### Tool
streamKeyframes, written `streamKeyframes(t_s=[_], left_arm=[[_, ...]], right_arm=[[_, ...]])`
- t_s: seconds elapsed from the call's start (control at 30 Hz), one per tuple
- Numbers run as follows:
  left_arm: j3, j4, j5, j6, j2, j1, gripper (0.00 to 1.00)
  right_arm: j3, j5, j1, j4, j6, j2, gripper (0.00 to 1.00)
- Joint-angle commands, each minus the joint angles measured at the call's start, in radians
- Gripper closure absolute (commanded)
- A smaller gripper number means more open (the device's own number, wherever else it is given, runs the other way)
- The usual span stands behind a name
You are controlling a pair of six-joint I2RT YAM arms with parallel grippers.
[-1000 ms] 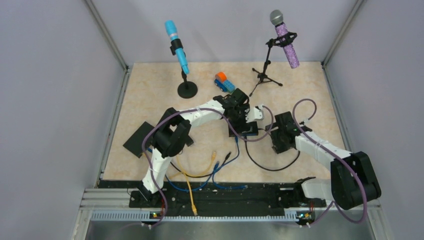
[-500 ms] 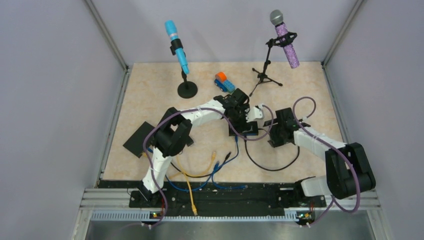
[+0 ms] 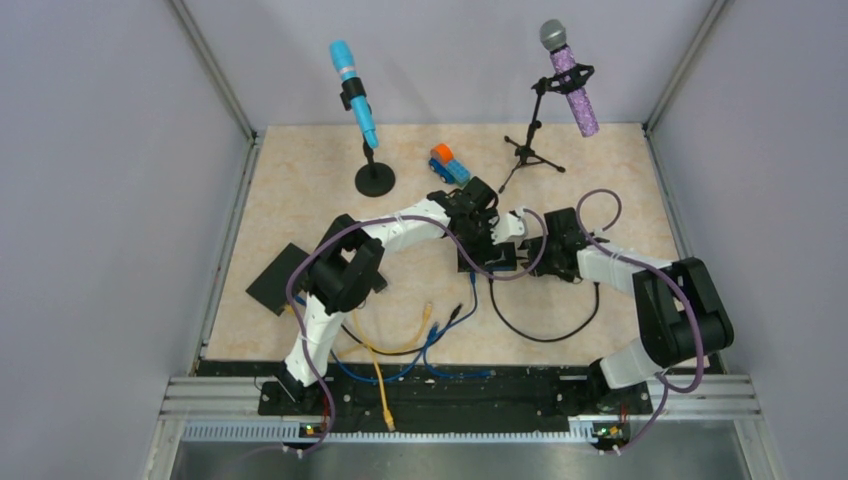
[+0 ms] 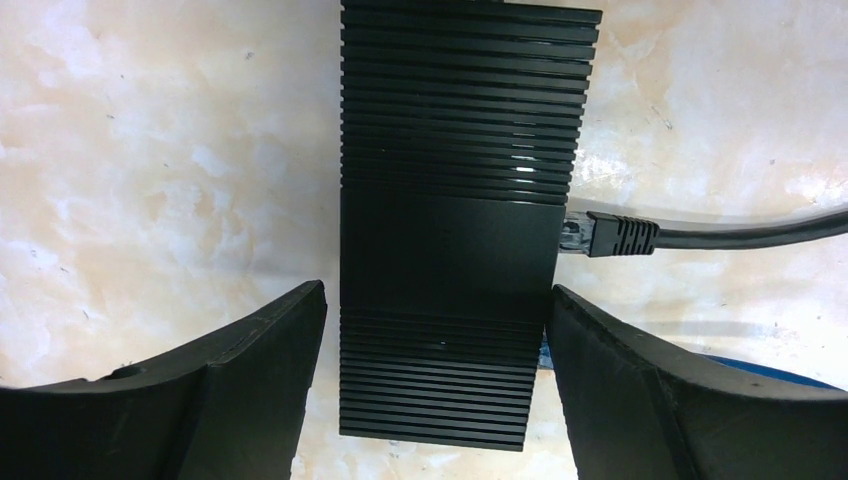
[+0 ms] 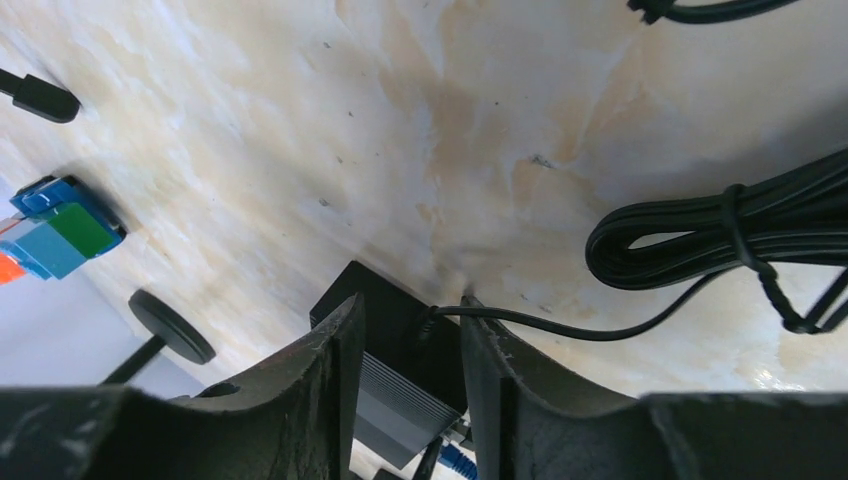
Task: Pull the plug from the switch port
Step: Adjust the switch port at the center of the board.
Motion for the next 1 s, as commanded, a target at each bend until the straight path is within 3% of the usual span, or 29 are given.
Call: streamKeyframes(t_s=[0.0,0.43,0.57,0.7,0.8,0.87,0.97], left_arm=[[0.033,-0.022,0.019,-0.036,0.001,-0.002,0.15],[0.037,-0.034,0.028,-0.105,0.008,-0.003,0.14],[0.038,-0.03,0.0,-0.104,0.003,-0.003,0.11],[0.036,-0.012,-0.034,-0.121,-0.024,0.0,0.01],[0.008,0.049,-0.044,-0.14,-0.056,0.002,0.01],[-0.009,0.092,-0.037,-0.151,-0.076,0.005,0.01],[-0.045,0.16,-0.014,-0.171,-0.108,0.012,0.01]], right_arm=[[-0.003,0.019,-0.004,-0.016,0.034,0.049,0.6],[0.031,0.067,-0.001,-0.071,-0.058,0.045,0.52],[0.027,0.14,-0.001,-0.134,-0.154,-0.043,0.31],[0.041,0.222,0.0,-0.213,-0.244,-0.166,0.02],[0.073,0.283,-0.013,-0.331,-0.25,-0.253,0.01],[0.063,0.243,-0.041,-0.295,-0.32,-0.305,0.01],[0.027,0.155,-0.089,-0.267,-0.295,-0.367,0.05]])
